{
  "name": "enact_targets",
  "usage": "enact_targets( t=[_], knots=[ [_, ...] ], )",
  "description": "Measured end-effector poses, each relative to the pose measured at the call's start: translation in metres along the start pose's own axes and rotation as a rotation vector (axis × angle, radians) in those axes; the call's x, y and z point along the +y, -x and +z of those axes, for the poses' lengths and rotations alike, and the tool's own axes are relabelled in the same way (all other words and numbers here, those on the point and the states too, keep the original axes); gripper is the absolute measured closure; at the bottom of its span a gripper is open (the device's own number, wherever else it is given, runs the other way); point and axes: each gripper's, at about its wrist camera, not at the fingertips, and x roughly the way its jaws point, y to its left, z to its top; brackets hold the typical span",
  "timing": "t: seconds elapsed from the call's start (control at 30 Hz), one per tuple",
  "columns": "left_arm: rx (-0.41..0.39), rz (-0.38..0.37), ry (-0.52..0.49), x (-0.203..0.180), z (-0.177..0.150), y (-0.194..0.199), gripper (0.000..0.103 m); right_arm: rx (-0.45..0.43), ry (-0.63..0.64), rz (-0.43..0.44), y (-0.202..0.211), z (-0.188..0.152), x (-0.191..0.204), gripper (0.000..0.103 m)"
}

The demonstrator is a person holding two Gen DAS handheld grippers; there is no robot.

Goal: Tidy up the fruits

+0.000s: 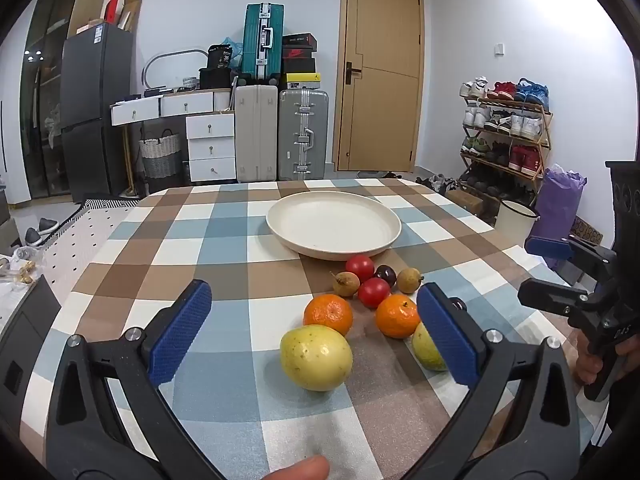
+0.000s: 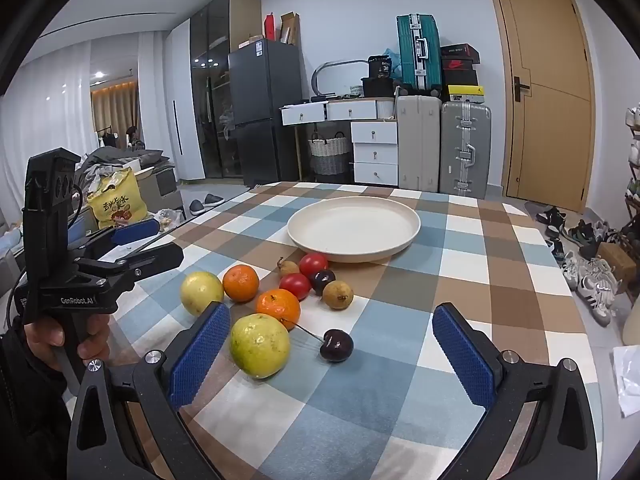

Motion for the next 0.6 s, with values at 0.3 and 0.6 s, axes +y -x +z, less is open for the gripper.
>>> enact_targets(
  t=[0.3, 0.6],
  knots=[
    [0.0, 0.002, 0.009, 0.0031, 0.0003, -0.0012, 0.001, -0.005, -0.005, 0.002, 0.0012, -0.0003, -0.001, 0.0],
    [-0.003, 0.001, -0.001, 0.0001, 0.0, 0.0001, 0.001, -0.002, -0.007, 0.001, -0.0009, 0.0002, -0.0009, 0.0]
  ],
)
